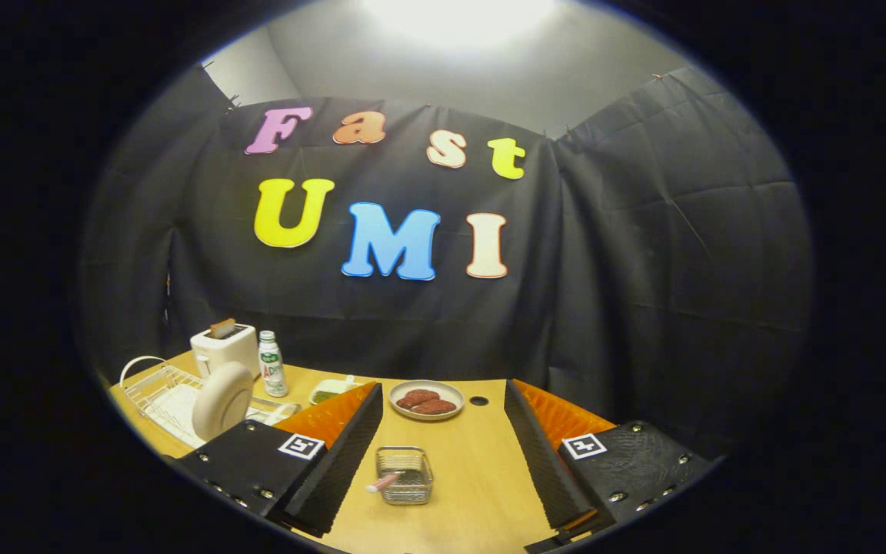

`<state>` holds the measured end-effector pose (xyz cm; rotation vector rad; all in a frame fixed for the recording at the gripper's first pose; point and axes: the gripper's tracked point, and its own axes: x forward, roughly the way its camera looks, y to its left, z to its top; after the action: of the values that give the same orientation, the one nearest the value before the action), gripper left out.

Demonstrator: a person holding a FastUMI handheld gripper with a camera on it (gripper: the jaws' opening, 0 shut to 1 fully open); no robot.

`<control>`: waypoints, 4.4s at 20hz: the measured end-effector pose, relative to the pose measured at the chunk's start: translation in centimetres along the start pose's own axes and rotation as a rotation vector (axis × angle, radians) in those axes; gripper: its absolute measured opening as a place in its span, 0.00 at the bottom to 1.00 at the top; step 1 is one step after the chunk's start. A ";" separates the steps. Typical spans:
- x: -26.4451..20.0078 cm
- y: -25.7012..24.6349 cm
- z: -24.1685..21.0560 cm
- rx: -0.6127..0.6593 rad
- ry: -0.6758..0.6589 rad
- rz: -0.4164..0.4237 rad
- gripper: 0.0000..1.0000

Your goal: Take the plate from the dish rack, then take the spoon from the basket and place it into the plate.

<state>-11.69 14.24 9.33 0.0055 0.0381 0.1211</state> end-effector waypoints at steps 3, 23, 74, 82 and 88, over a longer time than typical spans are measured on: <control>-0.6 4.7 0.8 0.018 0.015 0.071 0.97; 6.0 25.8 -5.8 -0.008 0.317 0.143 0.97; -8.8 21.3 -7.4 -0.185 0.482 0.069 0.21; -11.4 23.3 -15.0 0.034 0.641 0.187 0.21; -11.7 24.8 -17.6 0.216 0.691 0.233 0.22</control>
<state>-26.91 37.49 -7.65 0.1839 0.7427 0.3471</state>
